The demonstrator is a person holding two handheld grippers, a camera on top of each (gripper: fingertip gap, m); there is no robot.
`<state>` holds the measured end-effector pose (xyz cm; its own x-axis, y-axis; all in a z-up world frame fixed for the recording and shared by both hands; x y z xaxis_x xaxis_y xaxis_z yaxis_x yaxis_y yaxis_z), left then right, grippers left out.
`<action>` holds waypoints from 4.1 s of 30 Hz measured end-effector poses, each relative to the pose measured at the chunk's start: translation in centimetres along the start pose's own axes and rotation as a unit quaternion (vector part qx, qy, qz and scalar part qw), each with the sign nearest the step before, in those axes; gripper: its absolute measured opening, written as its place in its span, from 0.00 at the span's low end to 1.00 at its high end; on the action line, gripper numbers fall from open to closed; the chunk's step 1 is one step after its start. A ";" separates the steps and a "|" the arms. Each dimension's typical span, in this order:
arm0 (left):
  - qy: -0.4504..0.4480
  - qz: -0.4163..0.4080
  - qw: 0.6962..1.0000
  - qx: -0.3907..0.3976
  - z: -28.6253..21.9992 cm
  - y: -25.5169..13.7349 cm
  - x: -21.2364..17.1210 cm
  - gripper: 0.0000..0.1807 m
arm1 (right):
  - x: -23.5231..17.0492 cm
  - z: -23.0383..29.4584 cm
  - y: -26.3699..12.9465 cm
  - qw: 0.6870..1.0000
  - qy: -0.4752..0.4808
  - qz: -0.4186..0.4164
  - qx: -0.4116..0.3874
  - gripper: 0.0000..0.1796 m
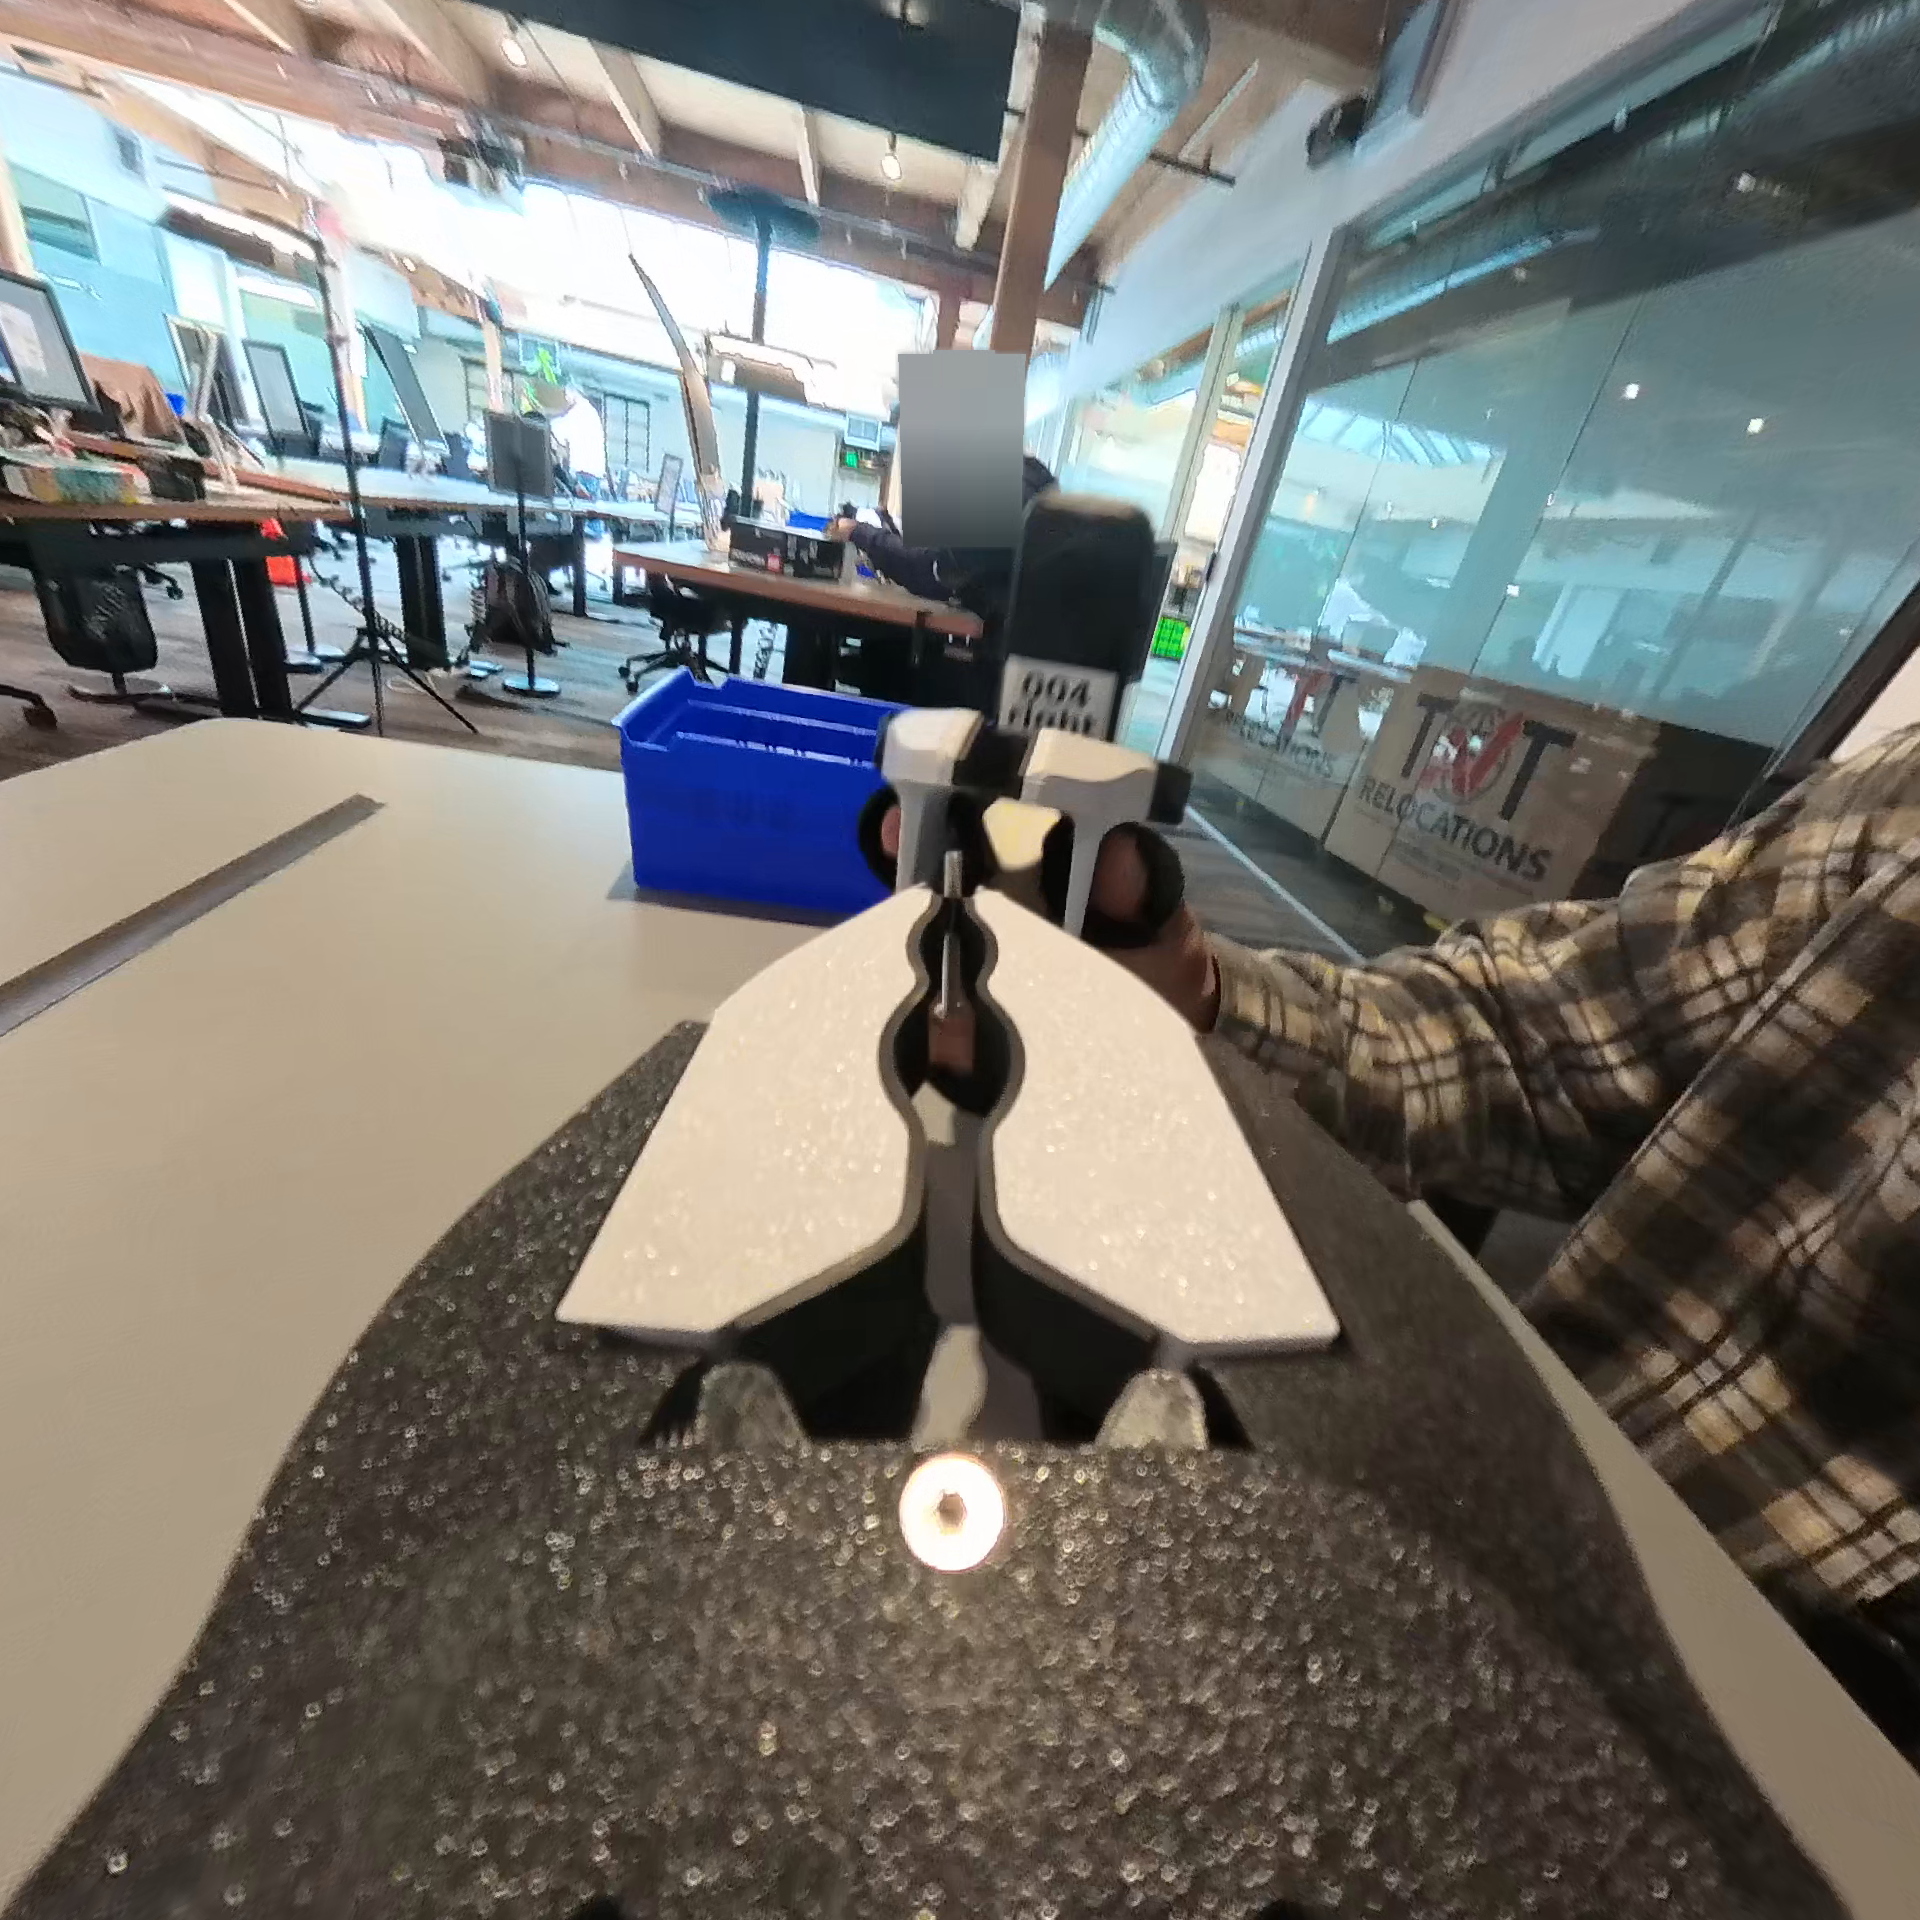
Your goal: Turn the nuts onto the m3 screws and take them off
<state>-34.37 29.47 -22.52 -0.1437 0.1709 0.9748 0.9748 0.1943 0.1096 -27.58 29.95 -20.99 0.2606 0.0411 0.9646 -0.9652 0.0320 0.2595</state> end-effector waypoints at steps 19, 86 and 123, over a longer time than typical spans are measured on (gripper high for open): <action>0.020 0.031 0.999 -0.015 -1.0 1.0 -0.6 0.01 | -1.0 0.8 0.8 0.998 -0.035 0.048 0.014 0.04; -0.003 0.052 0.999 -0.017 -0.4 1.2 -2.2 0.02 | -0.6 0.1 0.3 0.999 0.023 0.019 0.028 0.05; 0.008 0.055 0.984 0.169 -0.5 -12.1 -3.1 0.02 | -15.6 1.6 -0.3 0.809 -0.068 0.563 0.155 0.08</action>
<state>-45.61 26.09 -26.73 -0.0347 0.1953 0.9801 0.8712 0.4865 -0.0661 -31.40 27.74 -36.05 -0.7717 -0.2406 0.5887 -0.5535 -0.2019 -0.8080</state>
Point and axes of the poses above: each gripper's, where its closed fingertips meet, y out along the fingers, x out of its top, z = x × y across the jaws, the point moved 3 cm from there along -y, back along the fingers, and after that the axes turned 1 degree about x, right-handed, at the moved point
